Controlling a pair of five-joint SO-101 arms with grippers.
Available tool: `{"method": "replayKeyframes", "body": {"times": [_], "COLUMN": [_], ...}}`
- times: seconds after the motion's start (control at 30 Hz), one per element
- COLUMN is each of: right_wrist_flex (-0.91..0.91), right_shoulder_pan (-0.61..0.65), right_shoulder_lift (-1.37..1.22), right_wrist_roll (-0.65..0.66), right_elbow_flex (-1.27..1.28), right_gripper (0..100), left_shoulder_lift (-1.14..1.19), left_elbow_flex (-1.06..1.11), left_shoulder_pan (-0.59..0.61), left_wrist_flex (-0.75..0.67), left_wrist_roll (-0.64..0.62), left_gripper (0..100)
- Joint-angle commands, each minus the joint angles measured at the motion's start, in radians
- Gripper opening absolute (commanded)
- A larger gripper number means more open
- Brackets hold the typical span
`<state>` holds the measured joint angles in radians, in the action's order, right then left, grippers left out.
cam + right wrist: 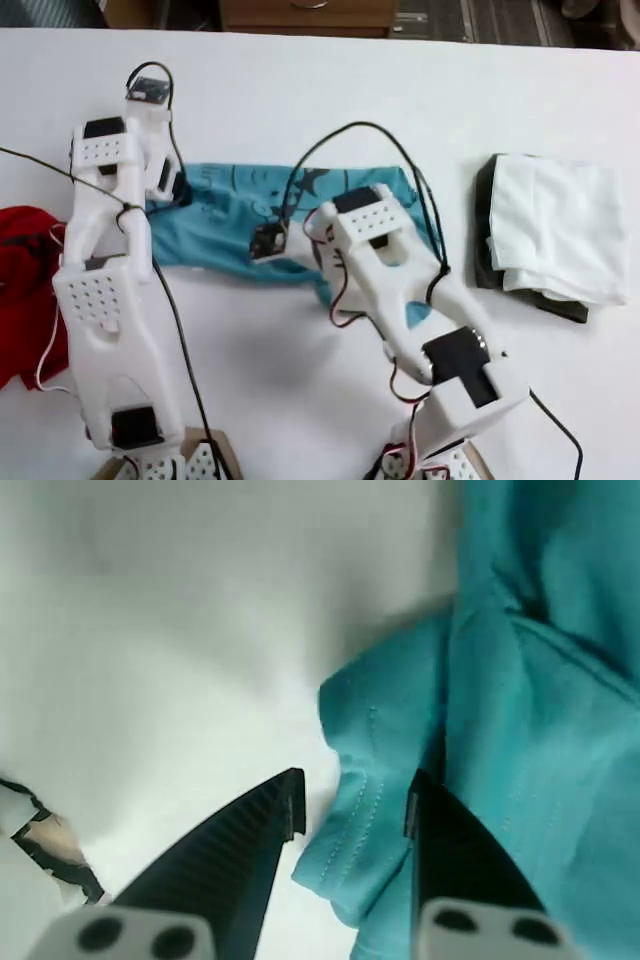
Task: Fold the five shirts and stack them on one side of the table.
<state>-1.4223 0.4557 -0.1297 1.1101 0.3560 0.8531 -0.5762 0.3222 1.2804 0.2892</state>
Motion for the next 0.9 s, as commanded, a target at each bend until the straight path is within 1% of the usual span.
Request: {"method": "replayKeyframes", "body": {"times": [0.0,0.23,0.37,0.53,0.87], "right_wrist_flex": [0.027,0.039,0.087,0.096,0.188], "right_shoulder_pan": [-0.022,-0.025,-0.036,-0.036,-0.038], "right_shoulder_lift": [0.056,0.054,0.051,-0.027,-0.136], "right_wrist_roll": [0.0,0.0,0.0,-0.008,-0.002], "right_elbow_flex": [-0.005,0.025,0.051,0.061,0.06], "right_gripper": [17.3,17.3,17.9,24.0,24.0], "left_shoulder_lift": [0.003,0.003,0.003,0.003,0.003], "left_elbow_flex": [-0.022,-0.022,-0.022,-0.022,-0.022], "left_shoulder_pan": [-0.002,-0.002,-0.002,-0.002,-0.002], "left_wrist_flex": [-0.044,-0.044,-0.044,-0.044,-0.044], "left_wrist_roll": [-0.011,-0.011,-0.011,-0.011,-0.009], "left_gripper": [26,26,26,26,26]}}
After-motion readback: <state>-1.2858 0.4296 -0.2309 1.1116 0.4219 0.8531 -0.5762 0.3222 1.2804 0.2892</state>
